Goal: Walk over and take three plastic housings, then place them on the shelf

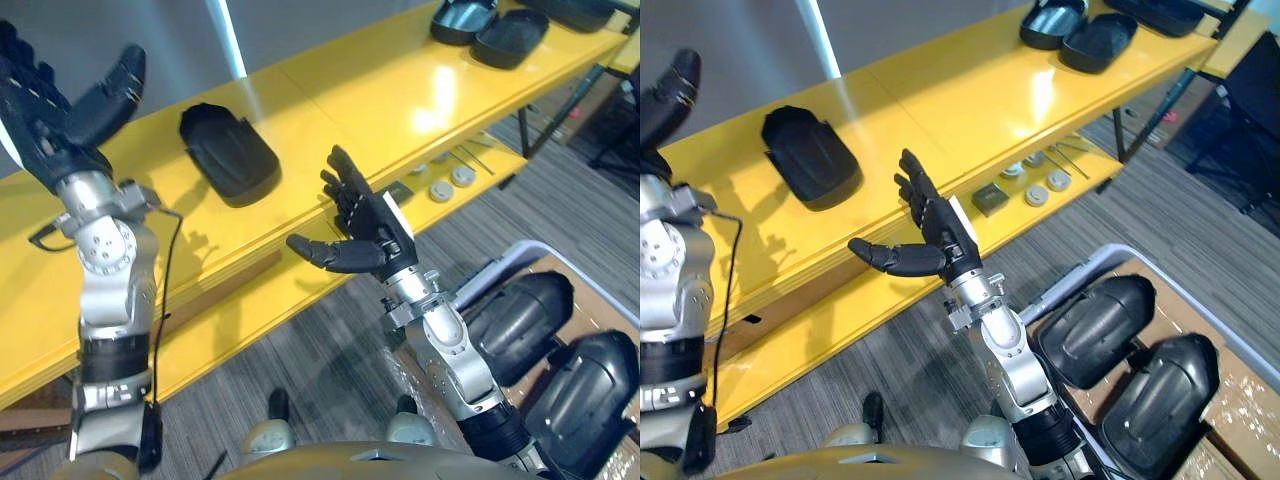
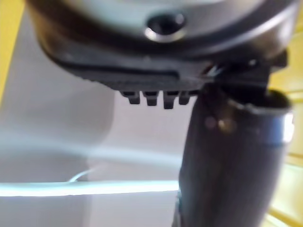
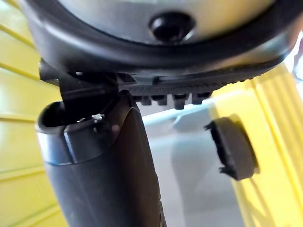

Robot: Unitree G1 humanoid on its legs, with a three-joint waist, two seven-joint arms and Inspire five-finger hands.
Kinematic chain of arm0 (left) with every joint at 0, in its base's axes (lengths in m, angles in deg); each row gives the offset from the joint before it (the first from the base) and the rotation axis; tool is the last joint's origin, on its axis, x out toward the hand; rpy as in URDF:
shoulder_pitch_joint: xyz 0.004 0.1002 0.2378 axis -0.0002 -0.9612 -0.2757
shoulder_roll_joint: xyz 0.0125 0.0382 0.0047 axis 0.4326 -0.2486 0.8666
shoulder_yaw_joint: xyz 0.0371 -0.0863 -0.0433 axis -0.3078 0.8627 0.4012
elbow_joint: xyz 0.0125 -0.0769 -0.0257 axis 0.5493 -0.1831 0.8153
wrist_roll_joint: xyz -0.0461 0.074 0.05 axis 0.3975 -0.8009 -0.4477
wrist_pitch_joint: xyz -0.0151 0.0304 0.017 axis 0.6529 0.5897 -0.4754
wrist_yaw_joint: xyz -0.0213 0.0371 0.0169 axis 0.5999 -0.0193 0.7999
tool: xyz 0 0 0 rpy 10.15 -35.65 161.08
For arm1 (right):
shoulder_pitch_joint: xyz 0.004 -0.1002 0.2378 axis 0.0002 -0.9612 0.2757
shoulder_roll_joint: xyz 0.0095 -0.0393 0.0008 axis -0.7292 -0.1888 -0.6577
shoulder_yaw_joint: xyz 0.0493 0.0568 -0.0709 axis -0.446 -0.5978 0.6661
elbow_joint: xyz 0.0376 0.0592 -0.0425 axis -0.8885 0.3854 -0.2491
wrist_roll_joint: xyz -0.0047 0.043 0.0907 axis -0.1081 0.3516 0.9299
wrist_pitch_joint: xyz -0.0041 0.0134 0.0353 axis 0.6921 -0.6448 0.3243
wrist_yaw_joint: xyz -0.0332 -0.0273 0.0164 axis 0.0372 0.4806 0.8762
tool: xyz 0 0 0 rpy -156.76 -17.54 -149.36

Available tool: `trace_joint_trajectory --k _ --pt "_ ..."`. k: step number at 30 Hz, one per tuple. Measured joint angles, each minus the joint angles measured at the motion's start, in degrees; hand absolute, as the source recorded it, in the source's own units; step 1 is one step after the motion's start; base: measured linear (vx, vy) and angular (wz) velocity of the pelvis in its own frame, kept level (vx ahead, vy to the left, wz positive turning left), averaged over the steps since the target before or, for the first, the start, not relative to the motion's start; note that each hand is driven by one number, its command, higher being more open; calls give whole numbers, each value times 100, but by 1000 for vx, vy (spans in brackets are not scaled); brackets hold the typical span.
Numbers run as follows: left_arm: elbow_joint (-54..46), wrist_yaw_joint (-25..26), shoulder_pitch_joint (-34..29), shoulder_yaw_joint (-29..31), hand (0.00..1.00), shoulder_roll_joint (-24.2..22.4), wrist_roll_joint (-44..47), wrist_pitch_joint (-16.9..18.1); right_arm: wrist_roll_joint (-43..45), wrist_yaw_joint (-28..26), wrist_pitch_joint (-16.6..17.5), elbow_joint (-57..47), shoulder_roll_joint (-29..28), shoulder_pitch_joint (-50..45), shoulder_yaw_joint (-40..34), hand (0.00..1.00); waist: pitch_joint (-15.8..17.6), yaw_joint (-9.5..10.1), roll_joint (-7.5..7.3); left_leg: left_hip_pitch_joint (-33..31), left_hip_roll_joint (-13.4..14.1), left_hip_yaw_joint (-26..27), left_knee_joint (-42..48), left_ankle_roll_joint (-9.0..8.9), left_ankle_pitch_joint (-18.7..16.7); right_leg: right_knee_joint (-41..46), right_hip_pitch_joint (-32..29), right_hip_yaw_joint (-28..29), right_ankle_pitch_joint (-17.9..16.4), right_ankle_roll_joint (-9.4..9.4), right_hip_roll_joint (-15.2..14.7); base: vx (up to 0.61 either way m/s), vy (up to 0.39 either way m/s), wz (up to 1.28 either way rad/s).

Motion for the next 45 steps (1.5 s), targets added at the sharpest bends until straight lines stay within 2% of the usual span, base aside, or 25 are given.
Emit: trace_joint_trajectory --k 2,4,8,10,12,16,18,19,20,21,22,23,25,26,28,29,30,31,34,37,42,45 --pt "-420 -168 -670 35 100 -462 -180 51 0 -91 81 132 0 46 -3 100 -60 114 10 2 1 -148 1 -2 0 -64 144 -178 -4 -3 14 -17 -20 42" --pt "-914 -411 -1636 49 100 -1053 -315 215 -1 -132 111 303 -4 57 1 100 -111 333 23 -36 4 -397 19 -27 17 -140 338 -443 -19 -19 43 -27 -34 51" --pt "-1255 -847 -2808 200 100 -1808 -395 455 -3 -272 111 458 -46 60 -11 100 -282 648 65 -258 -9 -918 -2 -74 149 -143 545 -1053 -104 -48 90 -30 -57 72" --pt "-1278 -1137 -3114 329 100 -2009 -384 555 -13 -281 111 470 -193 60 -37 100 -304 778 62 -353 -37 -1125 -12 -63 229 -123 698 -1402 -167 -51 105 -31 -64 84" --pt "-1281 -1449 -3296 388 100 -2106 -366 633 -27 -276 115 471 -264 56 -29 100 -371 796 42 -491 -53 -1140 -30 0 297 -80 782 -1700 -250 -52 90 -53 -42 85" --pt "-1308 -1985 -3499 378 100 -2149 -302 657 -337 -191 206 522 -363 80 -47 100 -424 970 -18 -571 -134 -1021 -34 48 397 204 748 -1845 -404 -26 -75 -28 18 34" --pt "-1337 -2206 -3500 364 100 -2150 -264 657 -455 -136 230 550 -379 80 -92 100 -476 965 -106 -623 -202 -903 -33 52 397 488 580 -1796 -559 -14 -241 -29 46 1" --pt "-1491 -2413 -3499 335 100 -2147 -199 657 -460 -42 323 555 -386 74 -188 100 -435 942 -227 -617 -264 -775 -10 85 398 985 321 -1573 -796 -312 -418 -20 59 1" --pt "-1530 -2460 -3430 189 100 -2115 -110 682 -461 27 413 555 -390 33 -345 100 -395 865 -295 -603 -320 -830 -4 160 476 1505 72 -988 -766 -383 -506 -11 73 17" --pt "-1524 -2495 -3344 -4 100 -2074 -4 683 -460 67 448 557 -408 -21 -530 100 -352 738 -344 -555 -328 -916 -2 158 528 1933 -107 -535 -723 -411 -520 -9 47 27" --pt "-1523 -2498 -3313 -80 100 -2055 23 683 -460 64 450 560 -435 -37 -631 100 -329 718 -360 -520 -306 -923 -2 163 534 2130 -214 -407 -707 -435 -521 -17 5 8" --pt "-1498 -2471 -3240 -192 100 -2049 52 686 -458 37 507 560 -500 -51 -798 100 -304 678 -341 -521 -154 -915 -4 160 532 2161 -410 -57 -1028 -608 -338 -48 -90 -15" --pt "-1402 -2363 -3067 -153 100 -2024 108 690 -457 -54 617 551 -605 41 -832 100 -256 597 -405 -567 -104 -848 -14 117 484 1582 -471 223 -1169 -678 65 -123 -144 -22" --pt "-1254 -2330 -2967 -197 100 -2047 120 713 -454 -133 665 527 -580 59 -865 100 -176 539 -308 -553 -53 -834 -33 31 449 1444 -411 315 -1133 -348 186 -127 -109 -18" --pt "-1235 -2286 -2952 -311 100 -2053 121 720 -453 -248 664 452 -547 52 -925 100 -59 460 -200 -552 116 -744 -36 -24 341 1390 -404 353 -1143 -334 361 -137 -113 2" --pt "-1227 -2275 -2946 -406 100 -2057 120 719 -453 -320 660 404 -520 6 -1017 100 -6 378 -230 -656 191 -616 86 65 276 1235 -394 280 -1088 -386 348 -105 -85 13" --pt "-1237 -2274 -2933 -527 100 -2077 120 728 -451 -344 652 297 -466 -77 -1183 100 -17 394 -133 -775 208 -432 537 79 279 1123 -364 240 -1003 -389 447 -25 -65 14" --pt "-1239 -2279 -2929 -566 100 -2073 128 733 -444 -333 653 225 -450 -128 -1271 100 -7 392 -97 -780 253 -412 527 19 257 1071 -315 235 -967 -379 519 40 -66 12" --pt "-1237 -2265 -2969 -763 100 -2098 162 736 -456 -318 671 -233 -369 -313 -1730 100 -14 381 -99 -731 324 -457 107 -101 520 910 -273 115 -850 -347 608 76 -68 18" --pt "-1237 -2248 -2989 -836 100 -2100 388 735 -507 -190 671 -286 -355 -316 -1912 100 -12 363 -113 -724 291 -414 -6 -110 576 875 -295 150 -825 -336 579 105 -14 3" --pt "-1242 -2337 -2995 -1087 100 -2093 507 735 -1549 154 655 -285 -308 -342 -1925 100 -12 356 -112 -631 279 -275 -13 -110 576 849 -229 219 -826 -336 560 27 -3 -5" --pt "-1243 -2456 -2991 -1329 100 -2045 499 731 -2276 496 652 -283 -70 -343 -1947 100 -3 273 -90 -638 288 -226 -36 -108 571 863 -256 241 -822 -328 567 -91 0 -5"
